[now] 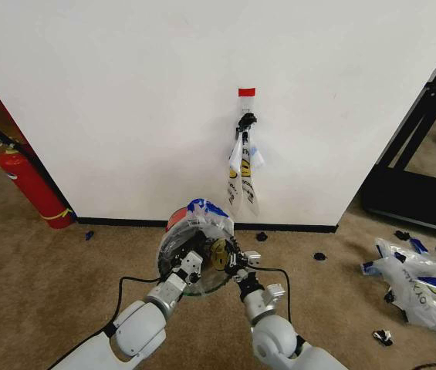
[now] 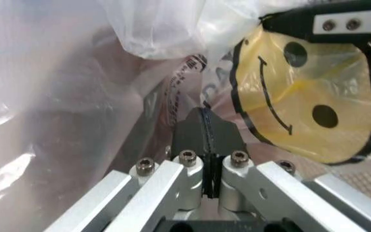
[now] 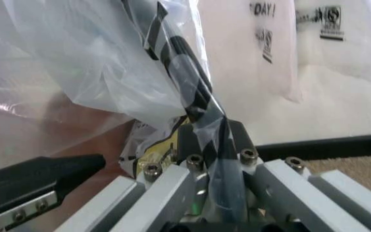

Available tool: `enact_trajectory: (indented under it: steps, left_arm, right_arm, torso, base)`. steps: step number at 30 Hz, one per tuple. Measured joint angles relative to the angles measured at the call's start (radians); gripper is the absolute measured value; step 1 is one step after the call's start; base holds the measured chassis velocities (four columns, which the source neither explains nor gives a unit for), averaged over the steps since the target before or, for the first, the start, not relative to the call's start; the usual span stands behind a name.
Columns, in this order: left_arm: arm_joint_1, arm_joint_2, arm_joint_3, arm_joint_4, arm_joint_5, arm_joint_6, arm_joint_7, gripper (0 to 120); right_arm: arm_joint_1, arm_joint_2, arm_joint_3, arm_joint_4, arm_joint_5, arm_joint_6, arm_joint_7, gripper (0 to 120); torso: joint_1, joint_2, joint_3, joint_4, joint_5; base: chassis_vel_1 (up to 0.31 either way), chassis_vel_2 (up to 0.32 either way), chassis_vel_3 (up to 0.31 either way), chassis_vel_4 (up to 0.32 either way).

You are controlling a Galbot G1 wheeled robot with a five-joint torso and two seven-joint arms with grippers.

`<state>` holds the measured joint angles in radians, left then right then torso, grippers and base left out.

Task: Pick up the garbage bag from the wall and place it over the trash bin.

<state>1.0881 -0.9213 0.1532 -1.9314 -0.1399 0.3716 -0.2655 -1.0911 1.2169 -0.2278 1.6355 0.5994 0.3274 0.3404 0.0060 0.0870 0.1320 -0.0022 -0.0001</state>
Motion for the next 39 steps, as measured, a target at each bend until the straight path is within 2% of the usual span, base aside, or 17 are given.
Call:
enact_trajectory:
  steps: [6,20,39]
  left_arm:
    - [-0.023,-0.005,0.026,0.037,-0.014,0.051,-0.046,0]
    - [-0.089,-0.067,0.062,0.107,-0.099,0.066,-0.098,0]
    - [-0.148,-0.086,0.047,0.251,0.005,0.073,-0.096,0]
  right_arm:
    - [0.008,0.034,-0.01,-0.035,-0.07,0.008,0.066,0]
    - [0.027,0.089,-0.052,-0.075,-0.16,0.057,0.071,0]
    - [0.004,0.097,-0.095,-0.028,-0.121,0.027,0.104,0]
  torso:
    - [0.0,0.0,0.0,0.0,-0.0001]
    - [0.0,0.0,0.0,0.0,0.0]
    - [0.0,0.0,0.0,0.0,0.0]
  base:
    - [0.0,0.0,0.0,0.0]
    - [0.0,0.0,0.0,0.0]
    - [0.0,0.0,0.0,0.0]
